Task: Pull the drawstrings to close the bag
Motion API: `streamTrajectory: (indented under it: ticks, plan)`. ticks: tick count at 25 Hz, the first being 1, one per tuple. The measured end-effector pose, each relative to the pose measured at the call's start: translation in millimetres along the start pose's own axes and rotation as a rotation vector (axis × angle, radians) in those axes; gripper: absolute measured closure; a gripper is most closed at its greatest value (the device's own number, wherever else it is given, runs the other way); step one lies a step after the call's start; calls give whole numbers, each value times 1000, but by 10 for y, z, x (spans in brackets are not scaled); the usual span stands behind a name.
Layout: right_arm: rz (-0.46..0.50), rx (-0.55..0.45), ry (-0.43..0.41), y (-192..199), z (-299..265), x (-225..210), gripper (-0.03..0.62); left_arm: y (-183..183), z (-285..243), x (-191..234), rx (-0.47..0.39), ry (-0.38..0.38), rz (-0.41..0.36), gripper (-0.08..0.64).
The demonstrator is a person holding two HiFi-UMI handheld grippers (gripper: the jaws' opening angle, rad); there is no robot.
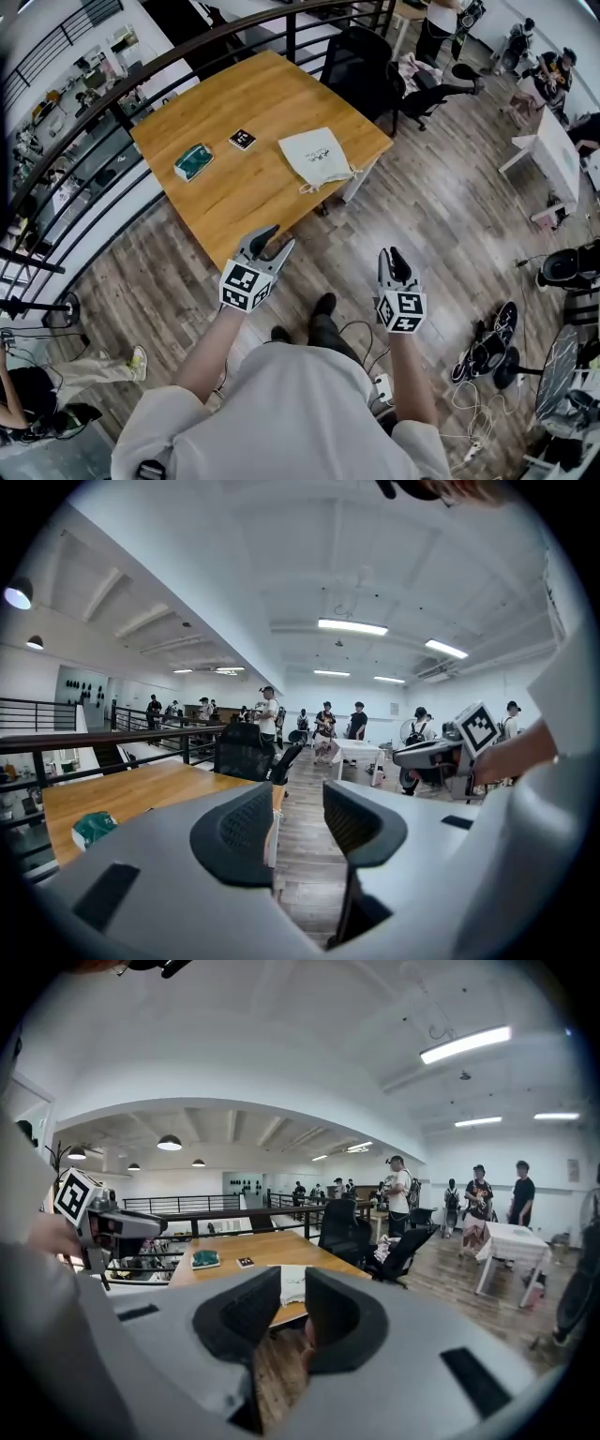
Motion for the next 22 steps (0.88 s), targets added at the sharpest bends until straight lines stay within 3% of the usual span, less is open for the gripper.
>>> streamTrajectory:
  ticks: [22]
  plan:
    - [71, 50, -169, -286, -1355, -1336, 528, -294, -1439, 106, 44, -136, 42, 403]
Point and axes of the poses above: the fingertips, and each gripper's own axes: z backward along the fingers, x to its left, y out of its underside, the point moved 6 cm from there along z, backward along the fingers, and after that the axes turned 7 degrees about x, right-handed, at the moved point
